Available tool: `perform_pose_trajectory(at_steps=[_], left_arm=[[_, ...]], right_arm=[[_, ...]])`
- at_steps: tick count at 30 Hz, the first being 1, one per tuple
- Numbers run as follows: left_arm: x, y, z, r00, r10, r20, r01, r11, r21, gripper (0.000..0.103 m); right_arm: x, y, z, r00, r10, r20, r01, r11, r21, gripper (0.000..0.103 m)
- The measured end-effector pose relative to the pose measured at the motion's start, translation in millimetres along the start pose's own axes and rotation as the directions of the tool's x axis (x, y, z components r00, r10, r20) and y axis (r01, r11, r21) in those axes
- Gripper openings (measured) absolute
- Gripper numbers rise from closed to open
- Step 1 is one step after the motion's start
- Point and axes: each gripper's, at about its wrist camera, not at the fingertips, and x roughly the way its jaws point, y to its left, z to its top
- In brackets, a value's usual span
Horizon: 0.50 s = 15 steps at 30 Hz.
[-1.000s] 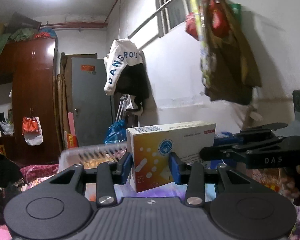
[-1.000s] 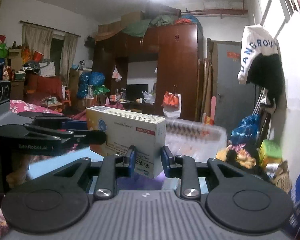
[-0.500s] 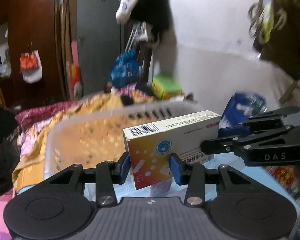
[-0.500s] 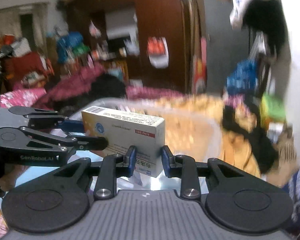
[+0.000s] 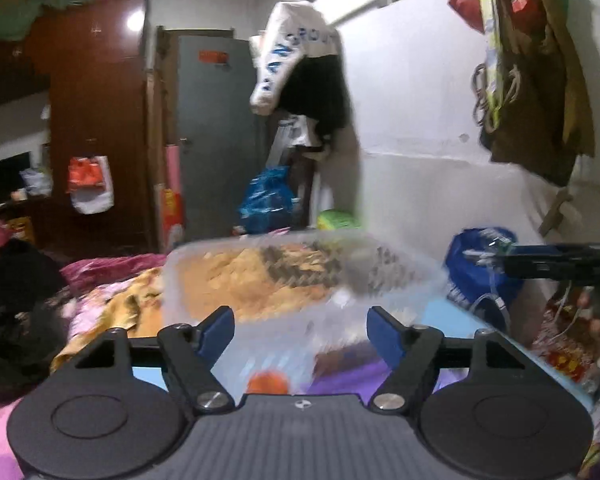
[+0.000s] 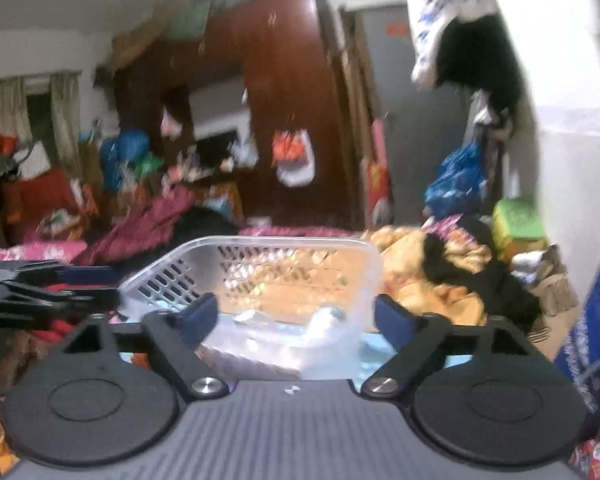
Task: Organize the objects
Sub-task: 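Lower the medicine box into the basket and open both grippers, then grasp the purple tissue pack with both grippers and lift it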
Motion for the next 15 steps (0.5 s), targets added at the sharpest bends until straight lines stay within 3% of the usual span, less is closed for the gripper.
perform_pose_trajectory(at_steps=[3,7,10,13,15], left_arm=[[0,6,-27,1.0,0.008,-0.006,-0.008,0.999,-0.044,0.077],[-6,10,-47,1.0,0.003,0.014,-0.001,0.995,-0.098,0.077],[-18,7,-61,1.0,0.003,0.028,-0.001,0.996,-0.091,0.077],[-25,-2,-69,0.999,0.002,0.04,0.001,0.997,-0.074,0.077],[-25,-6,-75,0.999,-0.025,0.039,0.027,0.998,-0.063,0.077]], right_arm=[[-14,-14,-31,1.0,-0.007,0.011,0.007,0.999,0.038,0.098],[-6,-28,-60,0.999,-0.039,-0.034,0.042,0.994,0.101,0.098],[-4,-32,-70,1.0,0.008,-0.026,-0.003,0.985,0.171,0.094],[-16,-17,-81,0.998,0.066,0.01,-0.067,0.987,0.145,0.084],[-21,-2,-89,0.997,0.073,0.039,-0.077,0.993,0.093,0.067]])
